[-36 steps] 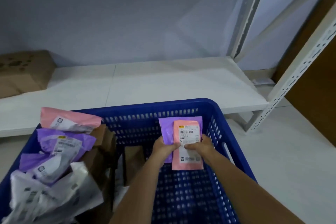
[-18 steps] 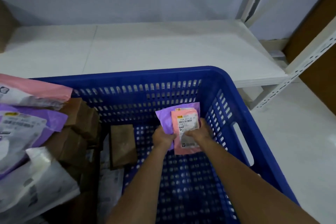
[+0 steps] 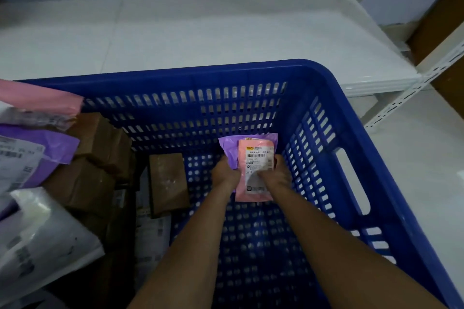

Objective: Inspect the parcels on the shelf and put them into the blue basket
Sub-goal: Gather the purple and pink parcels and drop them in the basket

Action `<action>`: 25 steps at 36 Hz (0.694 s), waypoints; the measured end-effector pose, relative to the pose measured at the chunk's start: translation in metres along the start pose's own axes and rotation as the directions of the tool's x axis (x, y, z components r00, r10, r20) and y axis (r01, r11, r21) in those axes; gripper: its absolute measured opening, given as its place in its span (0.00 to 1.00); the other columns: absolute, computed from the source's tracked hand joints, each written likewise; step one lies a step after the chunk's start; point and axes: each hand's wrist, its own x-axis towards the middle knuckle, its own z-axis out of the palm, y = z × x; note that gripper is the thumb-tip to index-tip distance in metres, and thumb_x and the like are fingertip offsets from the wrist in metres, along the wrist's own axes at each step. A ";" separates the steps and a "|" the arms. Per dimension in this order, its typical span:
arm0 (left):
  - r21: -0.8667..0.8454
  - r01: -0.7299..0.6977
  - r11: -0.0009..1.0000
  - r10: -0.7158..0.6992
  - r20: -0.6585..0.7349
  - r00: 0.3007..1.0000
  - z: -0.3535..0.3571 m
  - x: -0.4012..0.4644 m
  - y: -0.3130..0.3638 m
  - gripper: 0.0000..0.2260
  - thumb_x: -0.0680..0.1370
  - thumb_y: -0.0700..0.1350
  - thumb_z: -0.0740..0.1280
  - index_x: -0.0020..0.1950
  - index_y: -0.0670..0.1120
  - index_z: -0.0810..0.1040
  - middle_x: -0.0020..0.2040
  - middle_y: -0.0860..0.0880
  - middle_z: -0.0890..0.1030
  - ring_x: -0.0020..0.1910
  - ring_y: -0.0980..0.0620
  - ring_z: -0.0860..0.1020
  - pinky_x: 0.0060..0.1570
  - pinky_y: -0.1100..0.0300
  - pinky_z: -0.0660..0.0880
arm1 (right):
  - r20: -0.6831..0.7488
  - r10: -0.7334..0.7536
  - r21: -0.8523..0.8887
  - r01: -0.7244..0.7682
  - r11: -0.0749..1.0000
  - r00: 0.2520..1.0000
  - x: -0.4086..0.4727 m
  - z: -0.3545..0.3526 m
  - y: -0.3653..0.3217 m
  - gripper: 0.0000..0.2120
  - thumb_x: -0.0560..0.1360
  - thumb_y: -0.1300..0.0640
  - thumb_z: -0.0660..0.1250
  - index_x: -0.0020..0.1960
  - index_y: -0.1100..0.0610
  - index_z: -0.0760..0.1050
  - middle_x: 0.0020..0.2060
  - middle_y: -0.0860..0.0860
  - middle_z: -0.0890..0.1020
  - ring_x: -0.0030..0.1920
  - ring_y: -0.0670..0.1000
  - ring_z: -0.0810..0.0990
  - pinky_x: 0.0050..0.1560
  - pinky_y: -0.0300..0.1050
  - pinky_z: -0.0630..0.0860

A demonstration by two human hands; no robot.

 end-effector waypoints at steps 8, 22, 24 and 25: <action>0.064 0.085 0.994 -0.090 0.086 0.992 0.001 0.003 0.002 0.23 0.77 0.41 0.67 0.70 0.40 0.66 0.67 0.41 0.72 0.64 0.42 0.73 0.58 0.55 0.72 | -0.083 0.038 -0.192 -0.053 0.980 0.996 -0.002 0.006 -0.005 0.24 0.78 0.52 0.66 0.69 0.59 0.62 0.60 0.59 0.77 0.54 0.59 0.80 0.40 0.43 0.70; 0.112 0.084 0.990 -0.088 0.029 0.996 -0.022 -0.032 0.006 0.15 0.77 0.44 0.66 0.62 0.41 0.71 0.60 0.42 0.77 0.56 0.42 0.77 0.49 0.56 0.74 | -0.012 0.004 -0.131 -0.006 0.991 1.000 -0.032 -0.020 -0.022 0.33 0.74 0.45 0.69 0.71 0.61 0.62 0.64 0.59 0.75 0.62 0.60 0.76 0.58 0.49 0.76; 0.191 0.045 0.981 -0.047 0.002 0.999 -0.033 -0.041 0.017 0.13 0.77 0.43 0.65 0.60 0.41 0.71 0.59 0.43 0.77 0.56 0.42 0.77 0.48 0.56 0.74 | 0.000 -0.014 -0.103 0.013 0.995 1.000 -0.041 -0.030 -0.030 0.29 0.74 0.47 0.70 0.68 0.61 0.66 0.61 0.57 0.77 0.56 0.57 0.79 0.52 0.46 0.76; 0.229 0.032 0.973 -0.028 -0.018 0.999 -0.037 -0.044 0.022 0.13 0.77 0.43 0.65 0.59 0.41 0.70 0.59 0.43 0.77 0.55 0.42 0.77 0.47 0.56 0.74 | 0.010 -0.028 -0.105 0.029 0.994 1.000 -0.043 -0.033 -0.033 0.26 0.75 0.48 0.70 0.66 0.61 0.67 0.59 0.57 0.79 0.52 0.55 0.79 0.47 0.43 0.74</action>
